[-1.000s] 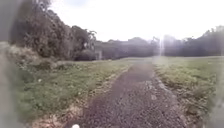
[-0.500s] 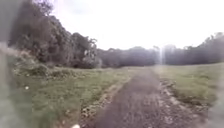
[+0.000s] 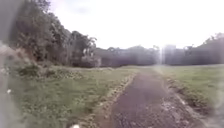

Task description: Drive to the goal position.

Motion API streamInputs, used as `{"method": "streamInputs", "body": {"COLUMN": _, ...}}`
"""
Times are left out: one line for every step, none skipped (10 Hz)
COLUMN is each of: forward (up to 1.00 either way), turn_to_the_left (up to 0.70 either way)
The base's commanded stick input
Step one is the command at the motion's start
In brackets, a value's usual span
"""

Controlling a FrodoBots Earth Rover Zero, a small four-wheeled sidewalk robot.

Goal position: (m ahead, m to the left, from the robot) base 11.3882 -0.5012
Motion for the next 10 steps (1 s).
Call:
{"method": "streamInputs", "body": {"forward": 0.85, "turn_to_the_left": -0.34}}
{"method": "streamInputs", "body": {"forward": 0.85, "turn_to_the_left": -0.34}}
{"method": "streamInputs", "body": {"forward": 0.85, "turn_to_the_left": -0.21}}
{"method": "streamInputs", "body": {"forward": 0.85, "turn_to_the_left": 0.0}}
{"method": "streamInputs", "body": {"forward": 0.85, "turn_to_the_left": 0.0}}
{"method": "streamInputs", "body": {"forward": 0.85, "turn_to_the_left": 0.0}}
{"method": "streamInputs", "body": {"forward": 0.85, "turn_to_the_left": 0.0}}
{"method": "streamInputs", "body": {"forward": 0.85, "turn_to_the_left": 0.0}}
{"method": "streamInputs", "body": {"forward": 0.85, "turn_to_the_left": 0.0}}
{"method": "streamInputs", "body": {"forward": 0.85, "turn_to_the_left": 0.0}}
